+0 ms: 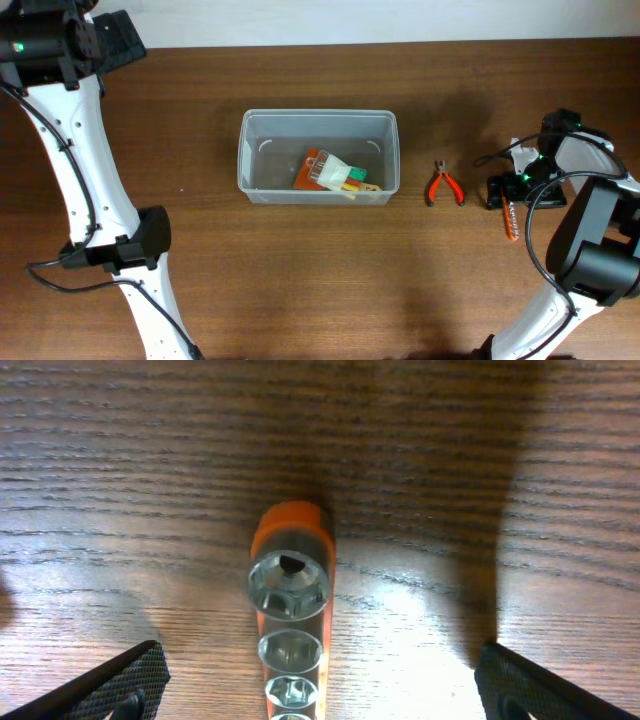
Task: Pack container
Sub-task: 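Lower the right gripper and close it on the orange socket rail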
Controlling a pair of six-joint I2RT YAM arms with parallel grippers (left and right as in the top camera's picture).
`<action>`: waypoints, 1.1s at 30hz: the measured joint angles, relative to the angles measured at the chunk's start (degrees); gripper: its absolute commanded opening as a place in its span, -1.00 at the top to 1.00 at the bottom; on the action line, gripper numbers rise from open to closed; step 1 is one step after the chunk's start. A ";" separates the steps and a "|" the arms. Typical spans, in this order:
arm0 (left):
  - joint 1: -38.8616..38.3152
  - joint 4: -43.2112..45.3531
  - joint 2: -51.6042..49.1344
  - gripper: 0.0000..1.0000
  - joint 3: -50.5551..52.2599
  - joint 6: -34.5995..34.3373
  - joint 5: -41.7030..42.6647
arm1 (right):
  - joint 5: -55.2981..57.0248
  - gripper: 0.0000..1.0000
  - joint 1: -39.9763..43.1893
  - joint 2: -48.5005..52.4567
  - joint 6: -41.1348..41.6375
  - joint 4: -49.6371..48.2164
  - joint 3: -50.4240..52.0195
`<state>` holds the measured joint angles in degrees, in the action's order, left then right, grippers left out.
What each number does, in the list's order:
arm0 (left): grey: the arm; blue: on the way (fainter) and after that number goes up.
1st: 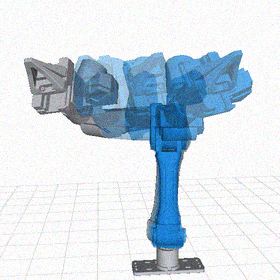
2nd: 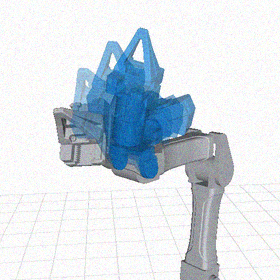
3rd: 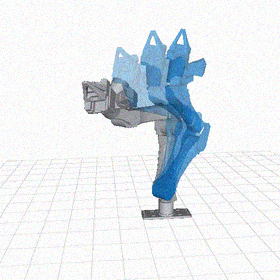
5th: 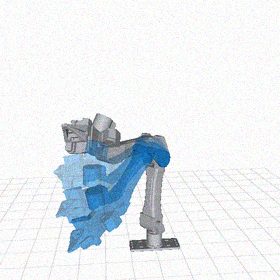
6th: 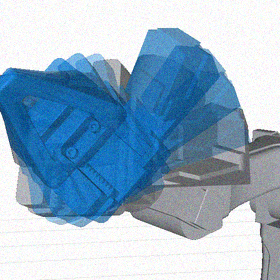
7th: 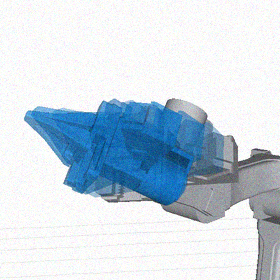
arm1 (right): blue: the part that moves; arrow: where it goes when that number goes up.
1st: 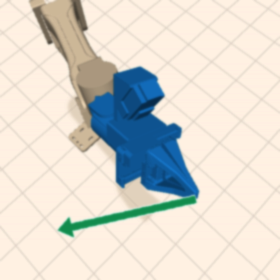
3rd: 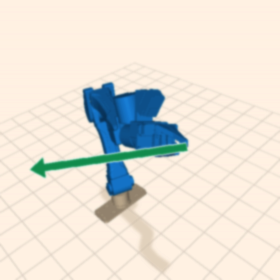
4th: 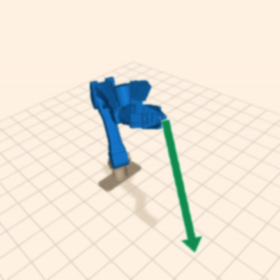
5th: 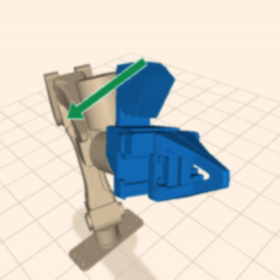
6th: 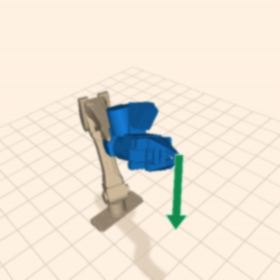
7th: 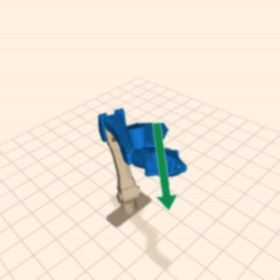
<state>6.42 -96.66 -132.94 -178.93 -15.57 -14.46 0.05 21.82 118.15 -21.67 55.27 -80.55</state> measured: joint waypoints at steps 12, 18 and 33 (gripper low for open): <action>0.00 0.00 0.00 -0.98 0.00 0.00 0.00 | 0.15 -0.97 0.00 0.02 0.00 0.15 0.00; 0.00 0.00 0.00 -0.98 0.00 0.00 0.00 | 0.13 -0.95 0.00 0.02 0.02 0.15 0.00; 0.00 0.00 0.00 -0.99 0.00 0.00 0.00 | 0.59 -0.62 0.00 0.11 0.66 -0.11 0.00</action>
<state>6.42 -96.66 -132.94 -178.93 -15.57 -14.46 0.64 21.82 118.26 -21.02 55.16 -80.55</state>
